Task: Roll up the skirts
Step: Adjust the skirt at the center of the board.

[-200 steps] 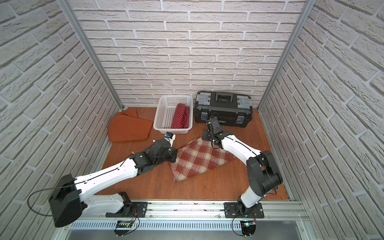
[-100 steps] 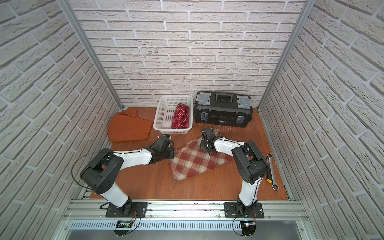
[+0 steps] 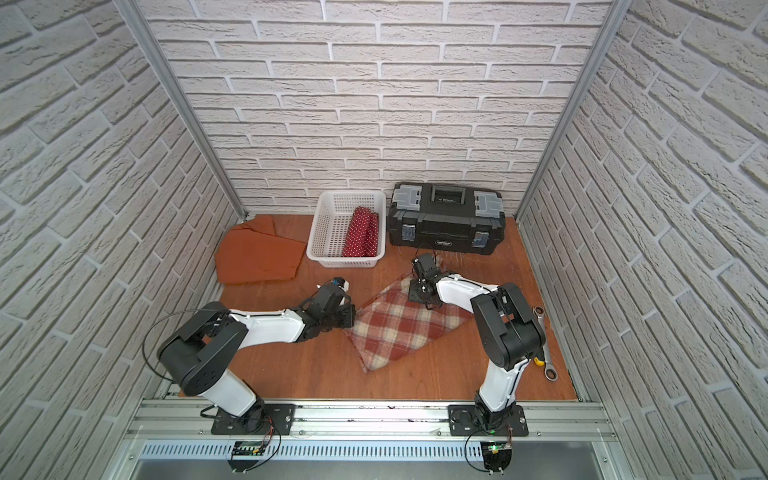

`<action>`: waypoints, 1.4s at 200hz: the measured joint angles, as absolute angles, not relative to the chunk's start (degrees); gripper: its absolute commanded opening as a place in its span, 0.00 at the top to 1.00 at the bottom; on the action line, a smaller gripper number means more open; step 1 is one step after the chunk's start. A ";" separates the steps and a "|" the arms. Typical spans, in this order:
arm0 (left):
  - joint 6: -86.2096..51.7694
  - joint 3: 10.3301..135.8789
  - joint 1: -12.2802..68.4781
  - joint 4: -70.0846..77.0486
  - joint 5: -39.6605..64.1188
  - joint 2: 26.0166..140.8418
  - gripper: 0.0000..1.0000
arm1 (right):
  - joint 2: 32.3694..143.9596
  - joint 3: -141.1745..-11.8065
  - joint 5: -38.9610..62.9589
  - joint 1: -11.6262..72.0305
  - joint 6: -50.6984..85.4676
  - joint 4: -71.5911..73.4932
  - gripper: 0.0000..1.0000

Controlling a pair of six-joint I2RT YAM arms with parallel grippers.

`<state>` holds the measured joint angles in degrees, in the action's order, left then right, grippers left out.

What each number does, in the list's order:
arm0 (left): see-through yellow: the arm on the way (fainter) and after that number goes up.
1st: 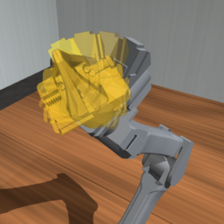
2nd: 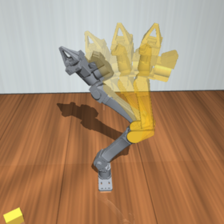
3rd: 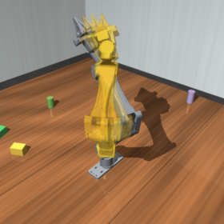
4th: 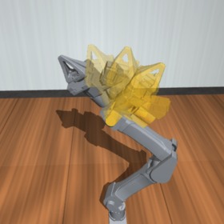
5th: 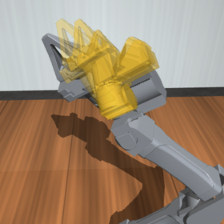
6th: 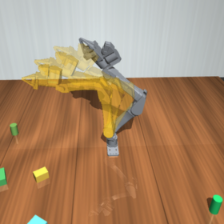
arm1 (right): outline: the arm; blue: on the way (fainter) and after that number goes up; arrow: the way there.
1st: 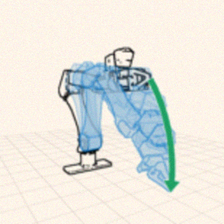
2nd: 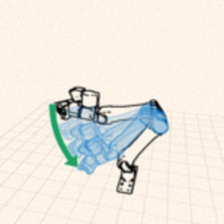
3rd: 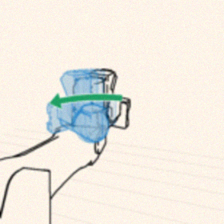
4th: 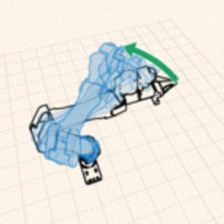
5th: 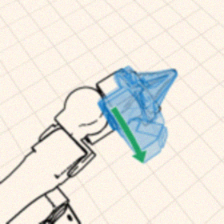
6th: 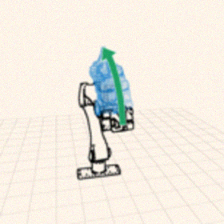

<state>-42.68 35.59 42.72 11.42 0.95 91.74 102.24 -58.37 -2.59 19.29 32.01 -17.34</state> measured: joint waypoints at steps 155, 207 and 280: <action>-49.69 33.23 50.17 -4.01 5.10 73.08 0.13 | 90.41 -54.81 -1.13 20.43 28.45 -24.75 0.73; -48.66 33.61 49.50 4.32 16.40 84.53 0.39 | 86.96 -51.05 -1.26 21.02 28.08 -27.38 0.72; -51.75 33.69 48.82 15.57 27.40 93.41 1.00 | 81.95 -48.84 -2.22 21.28 27.62 -30.09 0.73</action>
